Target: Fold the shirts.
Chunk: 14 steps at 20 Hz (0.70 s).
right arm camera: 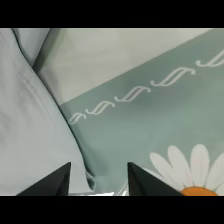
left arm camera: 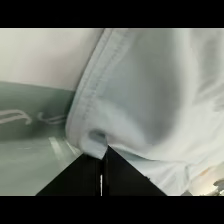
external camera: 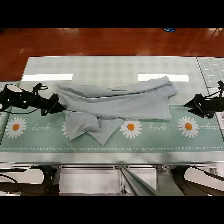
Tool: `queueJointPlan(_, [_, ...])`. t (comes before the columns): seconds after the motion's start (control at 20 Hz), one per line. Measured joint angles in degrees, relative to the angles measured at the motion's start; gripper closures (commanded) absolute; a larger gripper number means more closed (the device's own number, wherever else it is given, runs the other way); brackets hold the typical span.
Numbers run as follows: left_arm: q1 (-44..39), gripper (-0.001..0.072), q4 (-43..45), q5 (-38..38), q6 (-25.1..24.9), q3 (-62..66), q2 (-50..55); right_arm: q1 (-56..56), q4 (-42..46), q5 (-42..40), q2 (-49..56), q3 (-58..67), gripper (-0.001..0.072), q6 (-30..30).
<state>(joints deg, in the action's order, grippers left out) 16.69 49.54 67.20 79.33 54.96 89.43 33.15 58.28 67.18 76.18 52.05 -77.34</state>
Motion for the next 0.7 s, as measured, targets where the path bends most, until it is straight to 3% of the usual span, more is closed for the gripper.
queueJointPlan(0.35, [-0.26,0.0686,-0.46,2.29,-0.42,3.1,0.15,-0.68,-0.02,0.9,2.32,-4.17,0.0303,0.17])
queueJointPlan(0.7, [-0.26,0.0686,-0.52,3.06,-0.44,3.52,0.15,-9.75,-6.36,0.68,7.15,-4.87,0.0315,1.03])
